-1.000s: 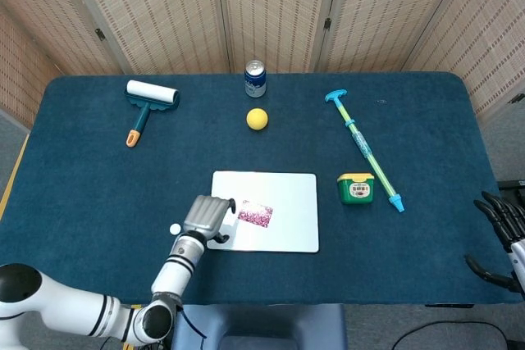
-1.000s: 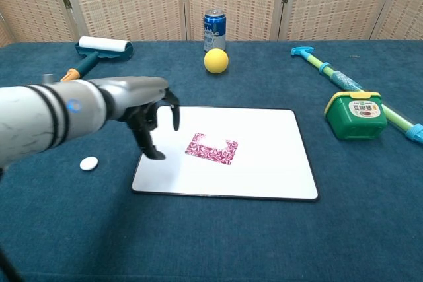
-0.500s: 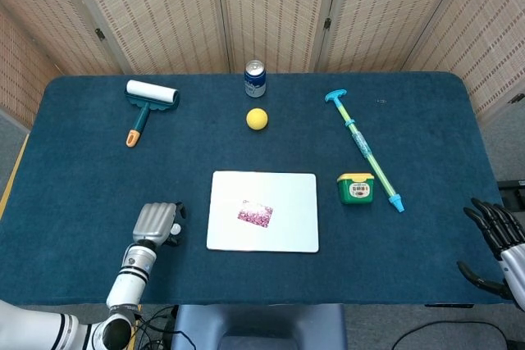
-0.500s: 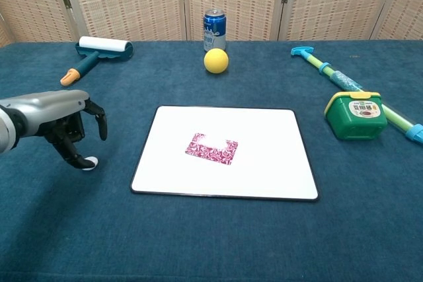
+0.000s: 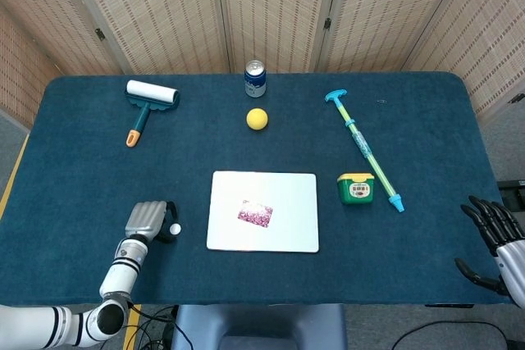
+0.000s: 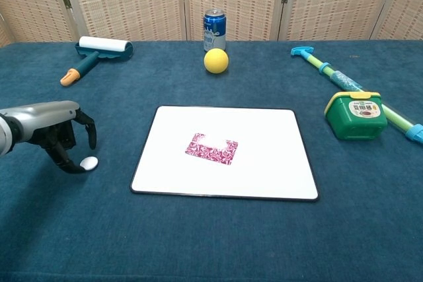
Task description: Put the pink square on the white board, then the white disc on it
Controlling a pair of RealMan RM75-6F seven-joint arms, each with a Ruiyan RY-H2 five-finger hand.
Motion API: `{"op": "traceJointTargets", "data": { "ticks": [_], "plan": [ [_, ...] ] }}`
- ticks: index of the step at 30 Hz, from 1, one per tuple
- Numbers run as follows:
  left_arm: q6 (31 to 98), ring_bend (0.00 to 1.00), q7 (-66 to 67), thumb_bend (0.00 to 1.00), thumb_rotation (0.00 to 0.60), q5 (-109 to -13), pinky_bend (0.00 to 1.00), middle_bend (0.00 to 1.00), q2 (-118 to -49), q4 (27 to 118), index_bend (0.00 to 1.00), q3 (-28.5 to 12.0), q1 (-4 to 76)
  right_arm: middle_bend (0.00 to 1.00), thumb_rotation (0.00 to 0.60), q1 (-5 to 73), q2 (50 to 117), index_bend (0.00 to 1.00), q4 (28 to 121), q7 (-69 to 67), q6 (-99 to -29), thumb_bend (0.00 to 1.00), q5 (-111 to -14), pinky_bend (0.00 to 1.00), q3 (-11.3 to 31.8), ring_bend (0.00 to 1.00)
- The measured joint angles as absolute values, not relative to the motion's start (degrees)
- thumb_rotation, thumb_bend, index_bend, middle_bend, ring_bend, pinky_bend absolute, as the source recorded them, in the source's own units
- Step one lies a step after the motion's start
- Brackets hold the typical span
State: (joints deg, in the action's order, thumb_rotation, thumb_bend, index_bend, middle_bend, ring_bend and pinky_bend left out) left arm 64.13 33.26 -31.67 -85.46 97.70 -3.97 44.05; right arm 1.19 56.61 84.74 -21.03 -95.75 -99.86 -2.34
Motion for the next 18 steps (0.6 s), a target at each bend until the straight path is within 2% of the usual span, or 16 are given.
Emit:
{"op": "traceJointTargets", "data": {
  "ticks": [13, 18],
  "plan": [
    [61.8, 1.00, 33.6, 0.25, 0.600, -30.9, 1.00, 1.00, -86.5, 95.5, 0.50, -4.9, 44.1, 0.00, 0.600, 1.5, 56.6, 0.00, 85.2, -20.3, -94.9, 0.20, -99.4, 0.00, -2.2, 0.00],
    [61.1, 1.00, 33.2, 0.29, 0.600, -30.9, 1.00, 1.00, -86.4, 94.9, 0.53, -5.2, 43.9, 0.00, 0.600, 1.3, 56.6, 0.00, 85.2, -20.3, -95.2, 0.20, -99.4, 0.00, -2.2, 0.00]
  ]
}}
